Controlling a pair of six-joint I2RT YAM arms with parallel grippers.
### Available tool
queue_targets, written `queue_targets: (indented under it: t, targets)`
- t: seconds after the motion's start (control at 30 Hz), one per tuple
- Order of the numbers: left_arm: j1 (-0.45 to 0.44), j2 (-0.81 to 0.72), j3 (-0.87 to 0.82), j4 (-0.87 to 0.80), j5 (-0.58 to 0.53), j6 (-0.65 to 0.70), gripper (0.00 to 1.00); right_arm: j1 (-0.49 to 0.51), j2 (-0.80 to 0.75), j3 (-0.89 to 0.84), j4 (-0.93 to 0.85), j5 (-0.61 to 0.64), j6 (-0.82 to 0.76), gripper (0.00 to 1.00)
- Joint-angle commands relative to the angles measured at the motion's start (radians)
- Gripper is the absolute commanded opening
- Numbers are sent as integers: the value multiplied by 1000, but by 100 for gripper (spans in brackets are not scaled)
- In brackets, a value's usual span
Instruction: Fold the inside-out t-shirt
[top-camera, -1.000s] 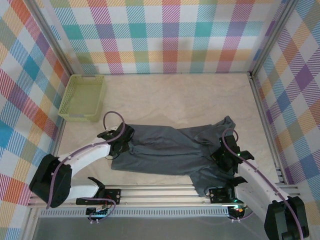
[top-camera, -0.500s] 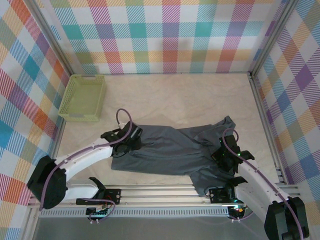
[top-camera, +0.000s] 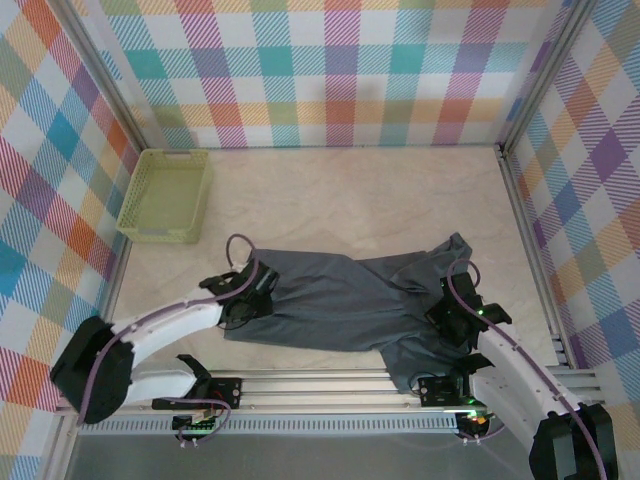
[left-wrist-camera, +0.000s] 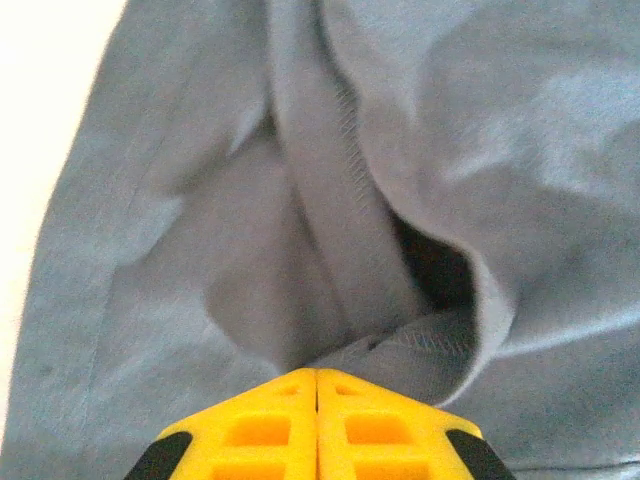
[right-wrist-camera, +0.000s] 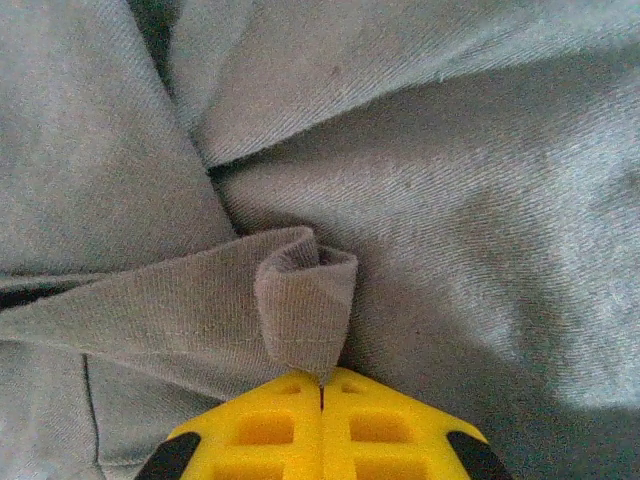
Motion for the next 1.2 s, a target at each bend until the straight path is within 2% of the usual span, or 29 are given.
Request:
queue_targets:
  t: [0.0, 0.13, 0.3, 0.4, 0.7, 0.8, 0.97, 1.03, 1.17]
  targets:
    - [2, -76, -65, -32, 2, -73, 5, 1, 4, 16, -49, 30, 0, 6]
    - [5, -113, -72, -40, -33, -66, 4, 2, 6, 16, -38, 34, -4, 7]
    - [26, -145, -50, 12, 16, -22, 26, 2, 6, 26, -36, 28, -14, 9]
    - [45, -144, -67, 48, 66, -19, 35, 1, 1, 27, -36, 28, -17, 9]
    - [46, -202, -140, 112, 219, -27, 42, 2, 21, 34, -23, 26, -25, 9]
    - [29, -205, -150, 122, 231, -18, 46, 1, 28, 36, -12, 22, -25, 9]
    - [22, -188, -156, 143, 232, -7, 47, 2, 40, 43, -9, 19, -25, 9]
    - [22, -164, -151, 149, 226, -3, 43, 1, 41, 45, -8, 19, -25, 9]
    - [22, -116, -138, 158, 209, 3, 27, 2, 39, 55, -12, 15, -26, 9]
